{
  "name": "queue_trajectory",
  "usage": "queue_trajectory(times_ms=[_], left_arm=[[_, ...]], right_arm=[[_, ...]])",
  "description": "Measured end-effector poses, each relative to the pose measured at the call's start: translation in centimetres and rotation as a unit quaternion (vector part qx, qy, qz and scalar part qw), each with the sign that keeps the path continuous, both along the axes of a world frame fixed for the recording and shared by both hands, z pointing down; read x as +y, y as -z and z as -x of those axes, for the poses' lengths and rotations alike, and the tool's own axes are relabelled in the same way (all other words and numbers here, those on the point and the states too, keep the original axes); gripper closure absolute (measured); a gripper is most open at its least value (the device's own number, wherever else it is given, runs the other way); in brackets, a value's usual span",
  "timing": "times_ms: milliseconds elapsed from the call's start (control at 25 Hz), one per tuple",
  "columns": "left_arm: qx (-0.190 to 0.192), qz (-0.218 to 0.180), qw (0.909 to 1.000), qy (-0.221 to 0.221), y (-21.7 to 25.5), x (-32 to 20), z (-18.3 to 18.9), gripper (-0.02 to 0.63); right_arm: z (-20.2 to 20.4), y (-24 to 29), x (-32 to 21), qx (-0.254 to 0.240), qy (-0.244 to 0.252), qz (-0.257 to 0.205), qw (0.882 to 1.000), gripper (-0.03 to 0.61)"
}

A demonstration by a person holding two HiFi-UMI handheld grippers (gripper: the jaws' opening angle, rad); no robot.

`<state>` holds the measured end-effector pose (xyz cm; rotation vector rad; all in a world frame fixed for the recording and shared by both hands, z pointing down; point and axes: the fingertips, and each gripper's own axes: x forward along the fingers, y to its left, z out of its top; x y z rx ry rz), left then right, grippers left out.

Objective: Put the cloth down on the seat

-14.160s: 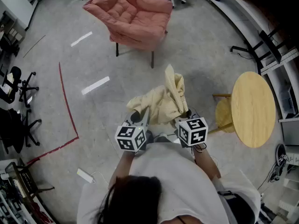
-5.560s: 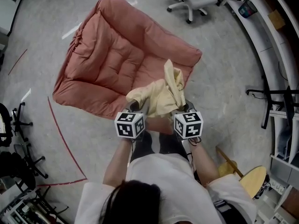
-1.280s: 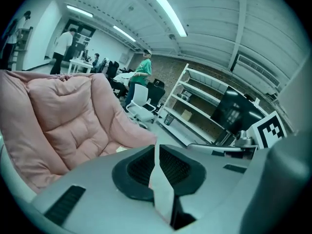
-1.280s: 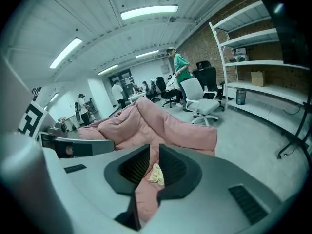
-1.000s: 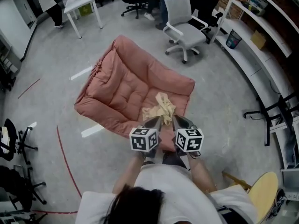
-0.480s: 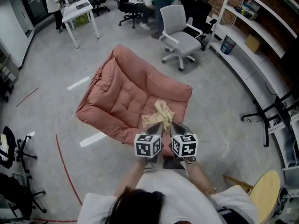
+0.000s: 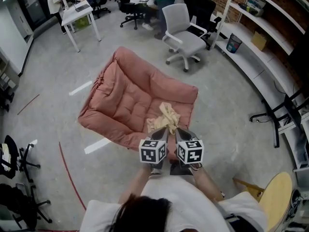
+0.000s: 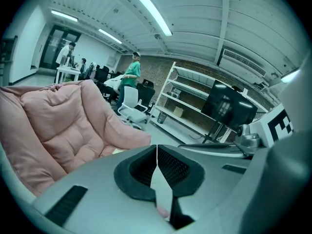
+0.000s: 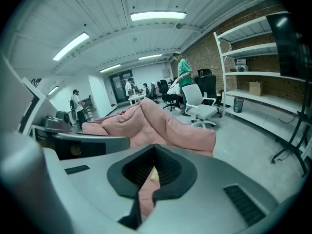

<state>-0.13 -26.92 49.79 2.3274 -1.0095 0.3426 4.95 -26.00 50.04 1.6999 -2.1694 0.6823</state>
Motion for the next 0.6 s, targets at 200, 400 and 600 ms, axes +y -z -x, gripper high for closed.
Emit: queue_trajectory(times_ms=[200,400,600], left_arm=[[-0.005,-0.005,1.0000,-0.003,-0.1,0.1,-0.2,0.581],[-0.007,-0.003,1.0000,-0.006,-0.2,0.0,-0.6,0.581],[-0.009,0.000,0.9999,-0.008,-0.6,0.0,-1.1,0.581]], right_arm=[[-0.6,-0.5,0.2,0.002,-0.007,0.002,1.000,0.551],[-1.3,-0.5,0.3,0.005,-0.013,0.002,1.000,0.551],[-1.6,-0.8,0.3,0.007,-0.013,0.003,1.000,0.551]])
